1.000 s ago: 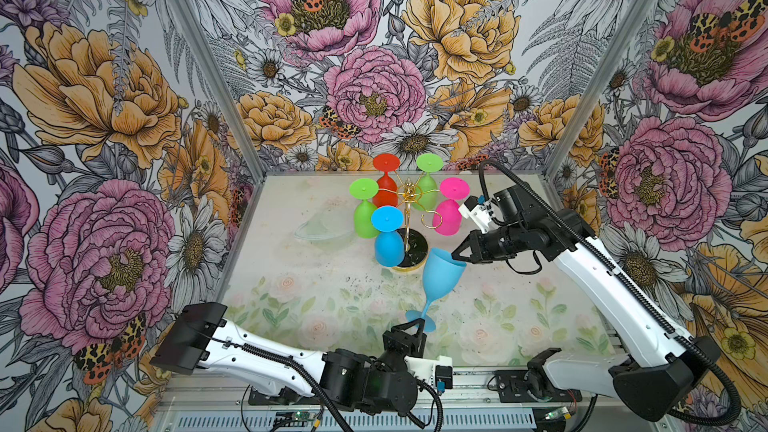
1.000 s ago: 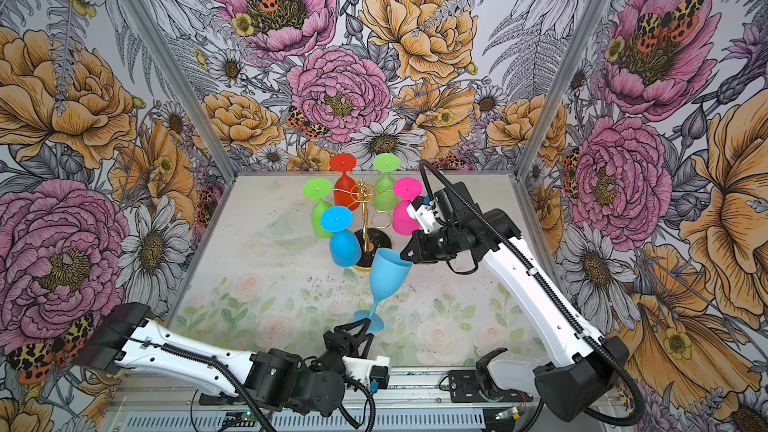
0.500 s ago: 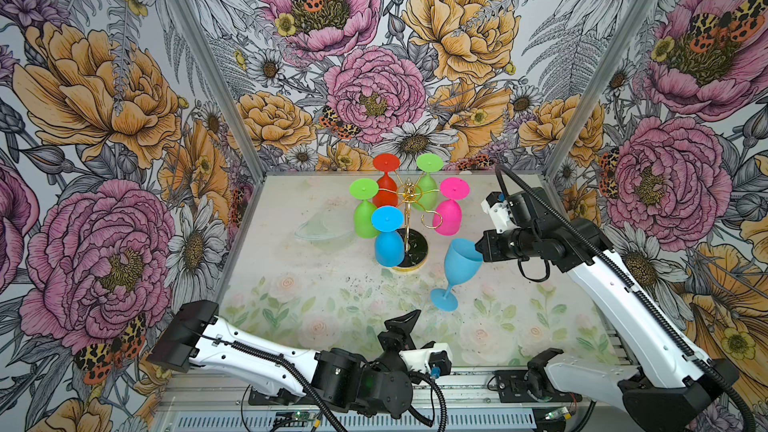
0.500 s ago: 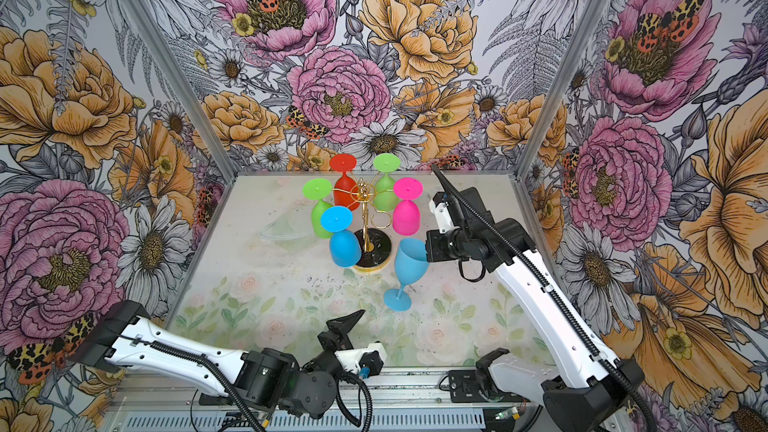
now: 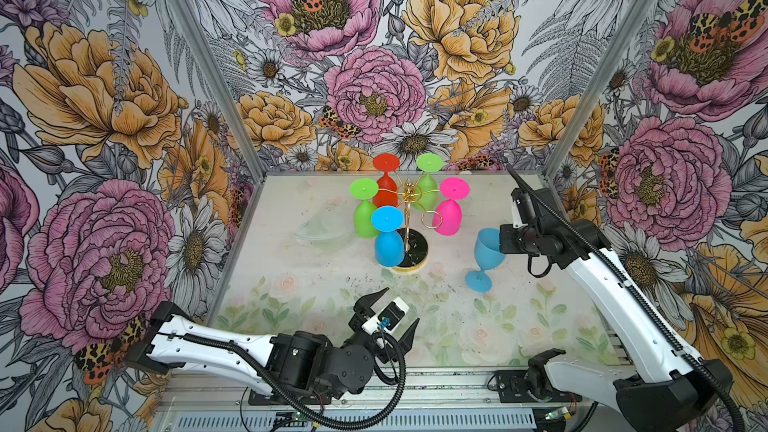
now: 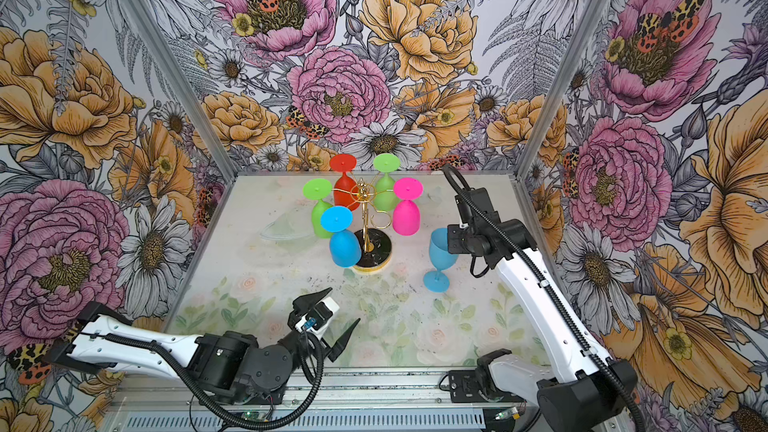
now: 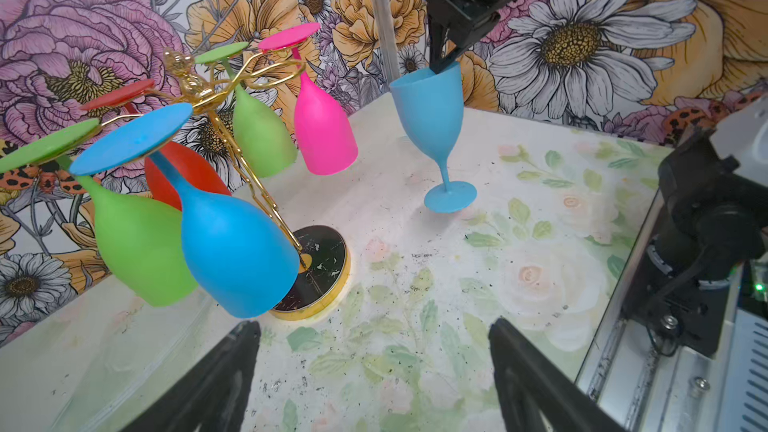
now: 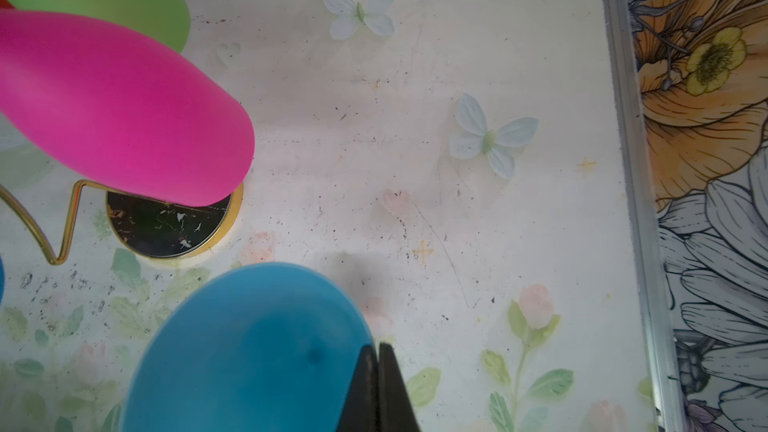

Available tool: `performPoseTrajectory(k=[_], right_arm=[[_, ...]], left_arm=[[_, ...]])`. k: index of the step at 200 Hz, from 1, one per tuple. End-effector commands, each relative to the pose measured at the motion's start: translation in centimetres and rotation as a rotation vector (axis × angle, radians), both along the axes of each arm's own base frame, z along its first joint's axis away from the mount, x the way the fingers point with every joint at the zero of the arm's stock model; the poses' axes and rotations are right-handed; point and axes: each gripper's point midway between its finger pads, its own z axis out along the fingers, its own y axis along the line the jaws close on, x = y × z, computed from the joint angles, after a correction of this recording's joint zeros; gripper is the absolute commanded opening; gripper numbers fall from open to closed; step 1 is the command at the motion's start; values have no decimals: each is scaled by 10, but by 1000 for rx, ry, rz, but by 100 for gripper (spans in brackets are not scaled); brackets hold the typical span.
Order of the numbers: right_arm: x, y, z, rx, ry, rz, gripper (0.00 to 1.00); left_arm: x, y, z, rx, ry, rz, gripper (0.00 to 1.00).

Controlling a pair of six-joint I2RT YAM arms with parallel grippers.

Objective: Take the wine glass off the wine glass rack
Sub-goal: 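Release the glass and withdraw the left gripper while the right arm moves toward the rack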

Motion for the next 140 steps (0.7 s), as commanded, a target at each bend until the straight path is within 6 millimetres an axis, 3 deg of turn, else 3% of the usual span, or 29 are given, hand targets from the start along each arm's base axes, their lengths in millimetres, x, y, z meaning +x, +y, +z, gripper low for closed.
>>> performPoseTrajectory(k=[1,63,140], right_arm=[[30,-16,10,-21,-103,-63,0],[96,-50,7,11,-166,-160,0],[181,-39,12,31,-213,-111,0]], left_arm=[[6,13,-11,-46,85,16,89],[35,35,-25,-57,214,100,92],[51,36,-21,-59,243,134,93]])
